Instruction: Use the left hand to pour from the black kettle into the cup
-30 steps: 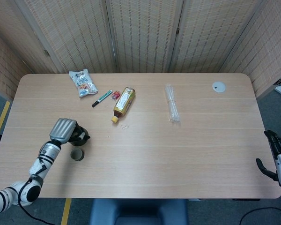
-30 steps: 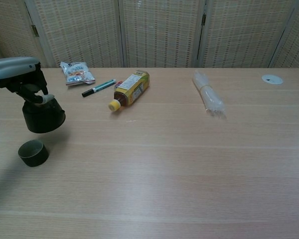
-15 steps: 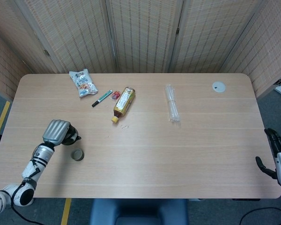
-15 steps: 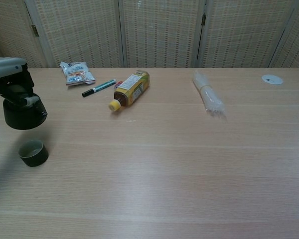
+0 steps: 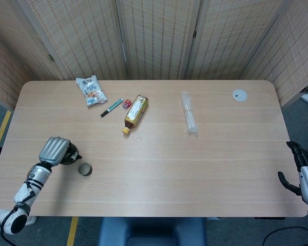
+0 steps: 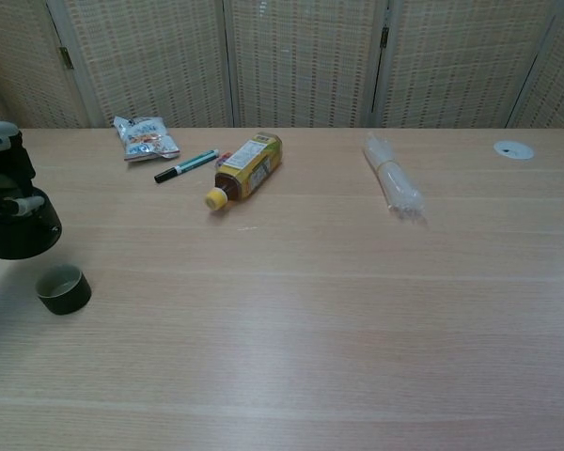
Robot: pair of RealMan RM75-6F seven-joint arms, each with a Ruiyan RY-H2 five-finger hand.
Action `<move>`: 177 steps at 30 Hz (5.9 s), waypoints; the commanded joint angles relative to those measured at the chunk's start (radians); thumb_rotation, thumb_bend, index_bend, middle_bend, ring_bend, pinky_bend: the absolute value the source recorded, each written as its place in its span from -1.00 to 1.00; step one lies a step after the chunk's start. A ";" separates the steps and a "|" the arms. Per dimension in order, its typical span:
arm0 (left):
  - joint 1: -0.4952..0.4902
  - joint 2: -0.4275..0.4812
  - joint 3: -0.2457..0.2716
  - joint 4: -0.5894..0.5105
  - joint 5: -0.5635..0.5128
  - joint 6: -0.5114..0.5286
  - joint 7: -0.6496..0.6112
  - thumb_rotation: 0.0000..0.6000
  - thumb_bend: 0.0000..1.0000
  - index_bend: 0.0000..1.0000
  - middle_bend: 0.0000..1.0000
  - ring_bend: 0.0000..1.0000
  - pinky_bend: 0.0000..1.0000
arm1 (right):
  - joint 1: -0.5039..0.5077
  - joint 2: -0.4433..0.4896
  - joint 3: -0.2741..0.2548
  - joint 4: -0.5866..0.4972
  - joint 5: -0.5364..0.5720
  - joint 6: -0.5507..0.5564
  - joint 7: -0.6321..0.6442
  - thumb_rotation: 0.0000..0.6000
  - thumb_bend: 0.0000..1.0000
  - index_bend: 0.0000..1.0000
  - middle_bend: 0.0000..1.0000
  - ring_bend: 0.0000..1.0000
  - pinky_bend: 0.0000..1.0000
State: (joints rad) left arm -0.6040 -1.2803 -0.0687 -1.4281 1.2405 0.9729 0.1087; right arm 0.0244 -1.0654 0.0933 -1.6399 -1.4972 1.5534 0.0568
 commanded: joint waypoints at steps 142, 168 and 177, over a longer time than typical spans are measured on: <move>0.138 -0.059 0.003 -0.015 0.097 0.154 0.105 1.00 -0.02 1.00 1.00 1.00 0.04 | -0.016 0.004 -0.009 0.004 -0.022 0.025 0.023 1.00 -0.30 -0.83 -0.67 -0.55 -1.00; 0.072 -0.092 -0.105 0.057 0.064 0.074 -0.237 -0.37 -0.31 1.00 1.00 1.00 -0.05 | -0.020 0.005 -0.008 0.002 -0.020 0.030 0.024 1.00 -0.29 -0.84 -0.67 -0.55 -1.00; 0.011 -0.155 -0.125 0.109 0.051 0.033 -0.191 -0.51 -0.42 1.00 1.00 1.00 -0.08 | -0.025 0.002 -0.008 0.016 -0.010 0.030 0.037 1.00 -0.30 -0.84 -0.67 -0.55 -1.00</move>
State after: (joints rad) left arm -0.5858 -1.4286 -0.1907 -1.3262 1.2932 1.0108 -0.0888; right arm -0.0010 -1.0629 0.0851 -1.6238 -1.5073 1.5835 0.0936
